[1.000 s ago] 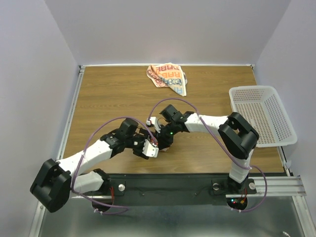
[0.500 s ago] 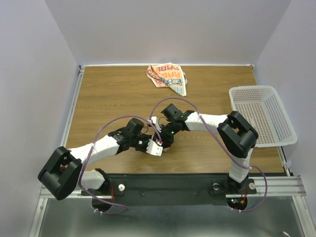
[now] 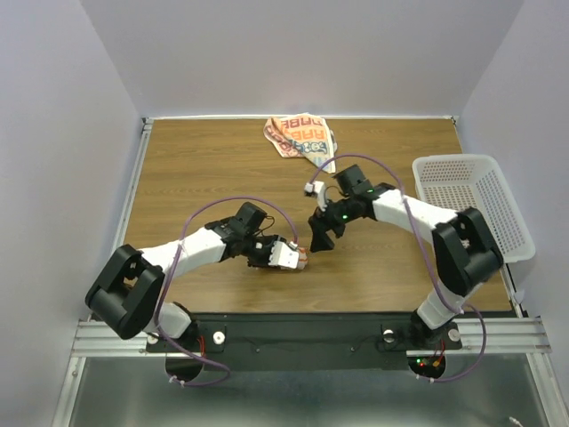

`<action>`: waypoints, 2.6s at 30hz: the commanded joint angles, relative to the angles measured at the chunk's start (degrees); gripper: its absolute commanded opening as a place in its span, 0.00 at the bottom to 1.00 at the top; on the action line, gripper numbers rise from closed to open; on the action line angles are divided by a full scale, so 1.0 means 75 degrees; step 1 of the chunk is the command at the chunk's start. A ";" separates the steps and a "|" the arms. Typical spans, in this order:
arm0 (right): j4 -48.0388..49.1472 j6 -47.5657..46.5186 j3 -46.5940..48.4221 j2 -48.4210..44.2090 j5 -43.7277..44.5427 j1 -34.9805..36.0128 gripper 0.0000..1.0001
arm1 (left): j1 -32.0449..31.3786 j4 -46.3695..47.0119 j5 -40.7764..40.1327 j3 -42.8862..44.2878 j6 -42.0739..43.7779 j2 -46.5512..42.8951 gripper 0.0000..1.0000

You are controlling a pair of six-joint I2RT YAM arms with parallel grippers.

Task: Roll the towels
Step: Roll the towel, then place the rolled towel into the container

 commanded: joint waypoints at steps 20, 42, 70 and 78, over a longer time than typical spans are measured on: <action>-0.1351 -0.1357 0.0236 -0.3369 0.2517 0.0379 0.88 | 0.1477 -0.4908 0.2168 0.3740 0.0268 0.4351 0.29; 0.0922 -0.1369 0.0424 -0.0428 0.6104 0.4049 0.78 | 0.1946 -0.5694 0.2285 0.5018 0.0596 0.5664 0.32; 0.1837 -0.2085 -0.0209 0.0720 0.6222 0.4061 0.72 | 0.2075 -0.6139 0.2519 0.5393 0.0994 0.6075 0.39; 0.1942 -0.2249 -0.0513 0.0978 0.6198 0.4049 0.45 | 0.2180 -0.6467 0.2917 0.5487 0.1217 0.6134 0.49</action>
